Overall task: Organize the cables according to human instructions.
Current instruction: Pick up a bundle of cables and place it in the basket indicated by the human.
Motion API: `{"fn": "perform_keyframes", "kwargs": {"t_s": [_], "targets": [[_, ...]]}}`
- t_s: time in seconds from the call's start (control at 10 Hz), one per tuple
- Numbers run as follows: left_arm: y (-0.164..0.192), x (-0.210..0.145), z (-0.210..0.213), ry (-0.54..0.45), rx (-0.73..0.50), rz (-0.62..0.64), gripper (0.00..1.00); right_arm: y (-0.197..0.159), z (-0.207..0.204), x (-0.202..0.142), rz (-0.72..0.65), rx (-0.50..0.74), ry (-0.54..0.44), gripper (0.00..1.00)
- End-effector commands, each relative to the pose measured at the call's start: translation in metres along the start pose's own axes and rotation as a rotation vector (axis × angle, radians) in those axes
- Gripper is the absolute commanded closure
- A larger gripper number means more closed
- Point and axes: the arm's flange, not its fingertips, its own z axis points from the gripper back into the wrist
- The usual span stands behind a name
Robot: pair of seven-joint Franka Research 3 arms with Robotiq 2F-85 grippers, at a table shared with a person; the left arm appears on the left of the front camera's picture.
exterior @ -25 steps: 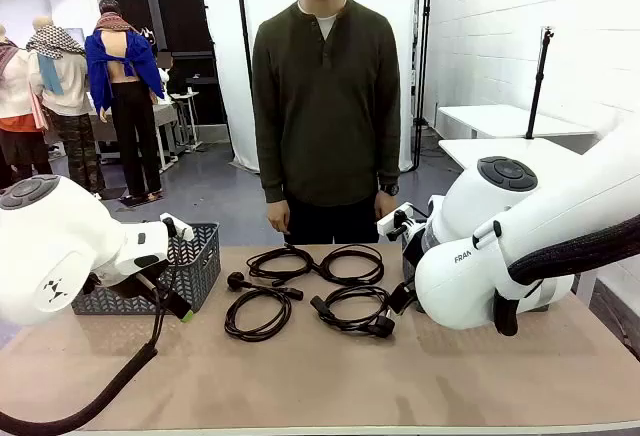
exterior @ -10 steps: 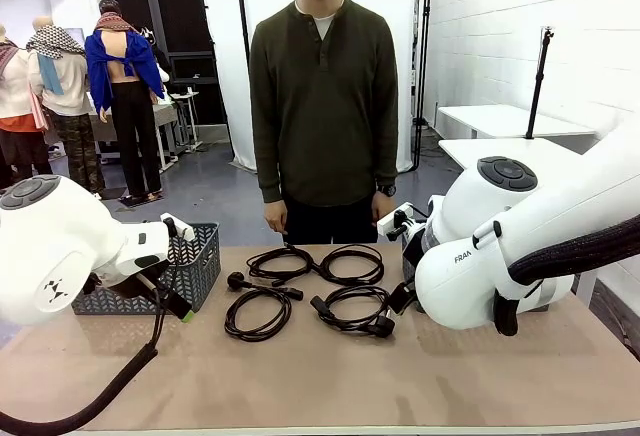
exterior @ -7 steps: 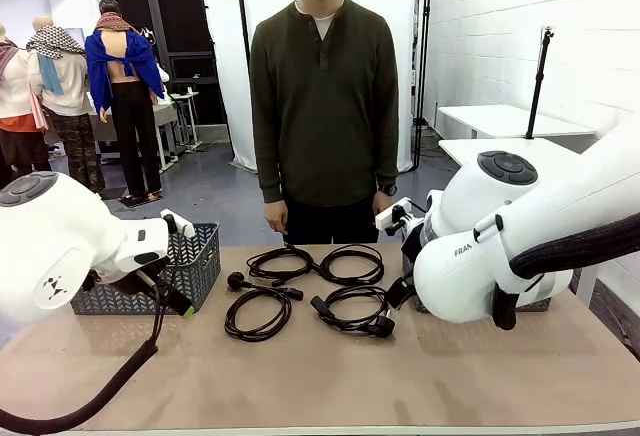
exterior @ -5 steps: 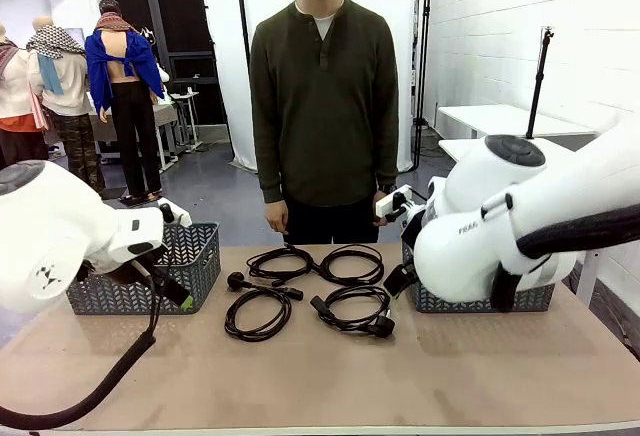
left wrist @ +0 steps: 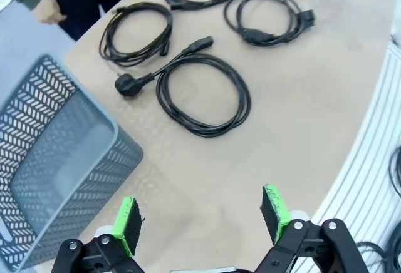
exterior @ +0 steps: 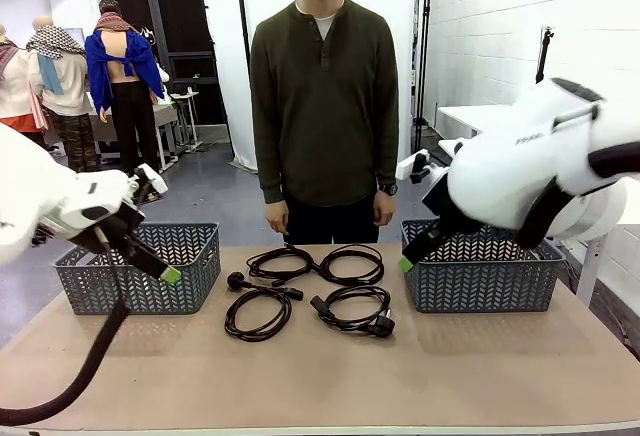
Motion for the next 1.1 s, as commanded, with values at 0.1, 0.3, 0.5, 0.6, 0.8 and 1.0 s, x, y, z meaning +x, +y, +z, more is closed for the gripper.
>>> {"fn": "perform_keyframes", "kwargs": {"t_s": [0.1,0.3,0.5,0.6,0.8,1.0], "targets": [[0.023,-0.003,0.027,-0.036,-0.157,-0.063,0.0,-0.02,0.013,-0.008,0.094,0.11,-0.052,0.0],[0.029,-0.006,0.041,-0.054,-0.192,-0.075,0.0,-0.025,0.016,-0.012,0.124,0.144,-0.065,0.0],[0.035,-0.016,0.047,-0.072,-0.207,-0.076,0.0,-0.031,0.022,-0.017,0.132,0.176,-0.094,0.0],[0.039,-0.021,0.048,-0.09,-0.225,-0.085,0.0,-0.033,0.027,-0.019,0.126,0.194,-0.106,0.0],[0.045,-0.028,0.046,-0.111,-0.226,-0.113,0.0,-0.038,0.036,-0.025,0.12,0.214,-0.125,0.0],[0.047,-0.027,0.044,-0.137,-0.216,-0.118,0.0,-0.036,0.04,-0.025,0.112,0.211,-0.119,0.0]]}}
